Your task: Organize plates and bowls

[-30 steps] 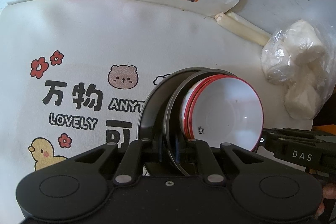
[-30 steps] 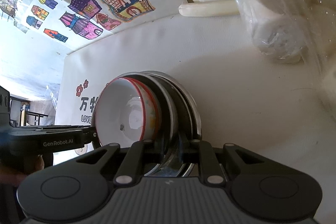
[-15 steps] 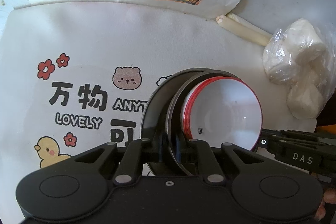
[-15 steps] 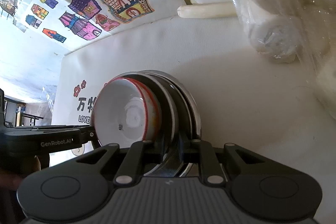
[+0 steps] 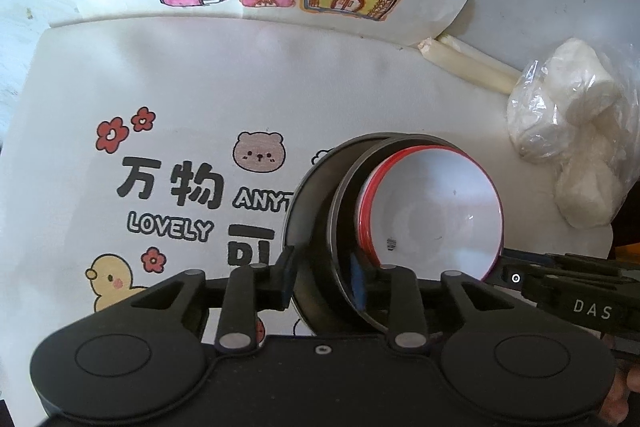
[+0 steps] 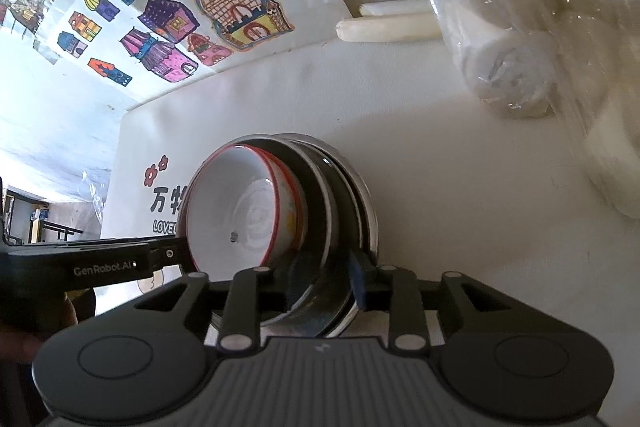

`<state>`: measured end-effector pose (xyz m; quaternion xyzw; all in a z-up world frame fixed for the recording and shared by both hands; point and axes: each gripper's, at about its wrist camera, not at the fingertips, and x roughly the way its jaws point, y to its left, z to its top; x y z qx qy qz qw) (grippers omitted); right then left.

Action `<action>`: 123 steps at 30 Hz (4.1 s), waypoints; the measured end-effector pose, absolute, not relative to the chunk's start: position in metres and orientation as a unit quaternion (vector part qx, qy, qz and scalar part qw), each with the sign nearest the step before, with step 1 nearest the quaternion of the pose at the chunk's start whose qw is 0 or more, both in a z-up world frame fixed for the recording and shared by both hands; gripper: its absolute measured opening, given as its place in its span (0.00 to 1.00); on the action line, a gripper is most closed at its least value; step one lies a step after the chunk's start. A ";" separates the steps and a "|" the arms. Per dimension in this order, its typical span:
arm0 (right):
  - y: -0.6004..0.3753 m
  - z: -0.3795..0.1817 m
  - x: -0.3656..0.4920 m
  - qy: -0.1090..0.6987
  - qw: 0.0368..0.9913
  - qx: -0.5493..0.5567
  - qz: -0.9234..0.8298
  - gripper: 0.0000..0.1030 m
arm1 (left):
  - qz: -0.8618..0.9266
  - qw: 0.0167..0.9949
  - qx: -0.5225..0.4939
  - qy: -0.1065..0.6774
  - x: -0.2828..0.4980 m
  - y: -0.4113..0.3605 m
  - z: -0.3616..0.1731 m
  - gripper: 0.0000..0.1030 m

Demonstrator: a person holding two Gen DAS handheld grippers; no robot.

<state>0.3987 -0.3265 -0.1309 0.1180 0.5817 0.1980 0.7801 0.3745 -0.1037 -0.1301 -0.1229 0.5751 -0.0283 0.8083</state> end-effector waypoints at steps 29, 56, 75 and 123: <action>-0.367 -0.090 0.363 0.508 0.818 0.116 0.246 0.94 | 0.052 0.855 -0.133 0.498 0.318 -0.123 -0.084 0.99; -0.378 -0.049 0.278 0.413 0.879 0.092 0.221 1.00 | 0.070 0.907 -0.136 0.392 0.219 -0.117 -0.052 0.99; -0.340 -0.027 0.109 0.331 0.927 0.088 0.150 1.00 | 0.002 0.937 -0.089 0.337 0.075 -0.084 -0.043 0.99; -0.333 -0.030 0.051 0.340 0.927 0.051 0.150 1.00 | -0.010 0.947 -0.066 0.315 0.020 -0.087 -0.044 0.99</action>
